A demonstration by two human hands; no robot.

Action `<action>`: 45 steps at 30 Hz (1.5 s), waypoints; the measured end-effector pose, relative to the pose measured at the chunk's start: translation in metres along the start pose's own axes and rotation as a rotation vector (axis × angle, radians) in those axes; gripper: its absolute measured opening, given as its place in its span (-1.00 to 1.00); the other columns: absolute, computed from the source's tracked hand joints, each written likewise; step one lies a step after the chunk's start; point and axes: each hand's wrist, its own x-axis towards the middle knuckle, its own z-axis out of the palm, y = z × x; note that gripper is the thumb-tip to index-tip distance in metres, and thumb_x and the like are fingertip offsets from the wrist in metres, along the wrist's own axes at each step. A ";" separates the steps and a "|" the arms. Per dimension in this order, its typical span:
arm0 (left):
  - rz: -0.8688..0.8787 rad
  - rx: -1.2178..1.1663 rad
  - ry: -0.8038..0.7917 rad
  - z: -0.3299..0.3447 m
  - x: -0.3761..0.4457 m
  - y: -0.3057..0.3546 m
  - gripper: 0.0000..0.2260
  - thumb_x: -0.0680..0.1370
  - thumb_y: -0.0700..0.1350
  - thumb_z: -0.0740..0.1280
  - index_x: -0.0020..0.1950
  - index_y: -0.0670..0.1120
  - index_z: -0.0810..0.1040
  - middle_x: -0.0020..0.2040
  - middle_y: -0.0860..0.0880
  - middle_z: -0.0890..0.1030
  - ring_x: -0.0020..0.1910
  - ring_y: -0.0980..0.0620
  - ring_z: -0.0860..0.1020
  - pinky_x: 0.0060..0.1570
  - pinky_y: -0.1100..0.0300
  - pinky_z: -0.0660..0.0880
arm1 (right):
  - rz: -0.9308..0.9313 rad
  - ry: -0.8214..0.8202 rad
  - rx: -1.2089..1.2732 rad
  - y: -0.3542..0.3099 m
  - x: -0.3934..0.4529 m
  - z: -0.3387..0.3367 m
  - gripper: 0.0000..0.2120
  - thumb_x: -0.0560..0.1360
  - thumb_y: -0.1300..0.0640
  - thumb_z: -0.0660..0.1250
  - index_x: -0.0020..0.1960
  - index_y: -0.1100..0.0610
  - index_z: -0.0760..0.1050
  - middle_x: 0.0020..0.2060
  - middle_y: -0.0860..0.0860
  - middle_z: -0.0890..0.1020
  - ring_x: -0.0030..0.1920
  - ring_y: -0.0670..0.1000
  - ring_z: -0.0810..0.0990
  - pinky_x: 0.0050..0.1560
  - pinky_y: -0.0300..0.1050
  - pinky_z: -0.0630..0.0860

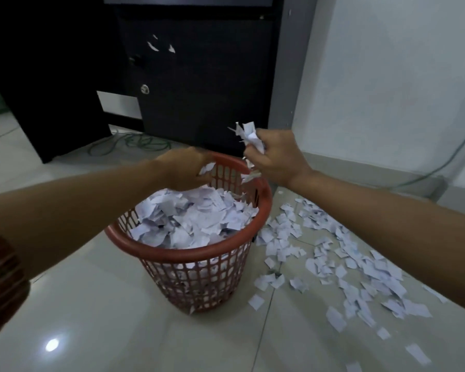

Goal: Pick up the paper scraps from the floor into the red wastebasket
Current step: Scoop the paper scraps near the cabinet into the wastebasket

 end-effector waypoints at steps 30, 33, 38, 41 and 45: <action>0.020 0.313 -0.737 0.058 -0.023 0.047 -0.45 0.64 0.25 -0.09 0.57 0.14 -0.18 0.58 0.00 -0.25 0.53 -0.15 -0.28 0.45 -0.21 -0.18 | 0.012 -0.402 -0.168 0.019 -0.018 0.013 -0.67 0.50 -0.01 0.05 -0.10 0.12 0.54 -0.19 0.01 0.55 -0.15 0.00 0.50 -0.07 -0.03 0.46; 0.001 0.286 -0.728 0.067 -0.014 0.040 -0.42 0.60 0.31 -0.08 0.56 0.18 -0.17 0.58 0.03 -0.24 0.53 -0.18 -0.26 0.44 -0.28 -0.16 | 0.022 -0.387 -0.183 0.023 -0.023 0.010 -0.67 0.51 -0.02 0.05 -0.10 0.11 0.53 -0.19 0.01 0.51 -0.14 0.00 0.47 -0.08 -0.04 0.45; -0.046 0.110 -0.518 0.051 0.007 0.030 -0.41 0.56 0.36 -0.01 0.55 0.23 -0.02 0.60 0.02 -0.08 0.56 -0.16 -0.10 0.44 -0.32 -0.12 | 0.039 -0.328 -0.197 0.030 -0.031 0.001 -0.72 0.55 0.01 0.11 -0.04 0.14 0.54 -0.13 0.04 0.47 -0.11 0.01 0.45 -0.07 -0.07 0.43; 0.045 0.044 -0.172 0.037 0.017 0.039 -0.50 0.60 0.24 0.04 0.51 0.12 0.22 0.53 -0.03 0.22 0.50 -0.12 0.18 0.44 -0.27 0.04 | 0.039 -0.296 -0.183 0.032 -0.035 -0.006 -0.68 0.54 -0.03 0.10 -0.03 0.14 0.53 -0.14 0.04 0.45 -0.12 0.00 0.44 -0.10 -0.12 0.41; 0.088 -0.003 0.182 0.024 0.033 0.055 -0.65 0.59 0.13 0.12 0.28 0.01 0.44 0.22 -0.07 0.45 0.20 -0.10 0.42 0.26 -0.11 0.31 | 0.045 -0.266 -0.177 0.038 -0.044 -0.019 -0.69 0.52 -0.05 0.09 -0.04 0.12 0.50 -0.13 0.04 0.45 -0.13 0.00 0.44 -0.09 -0.10 0.42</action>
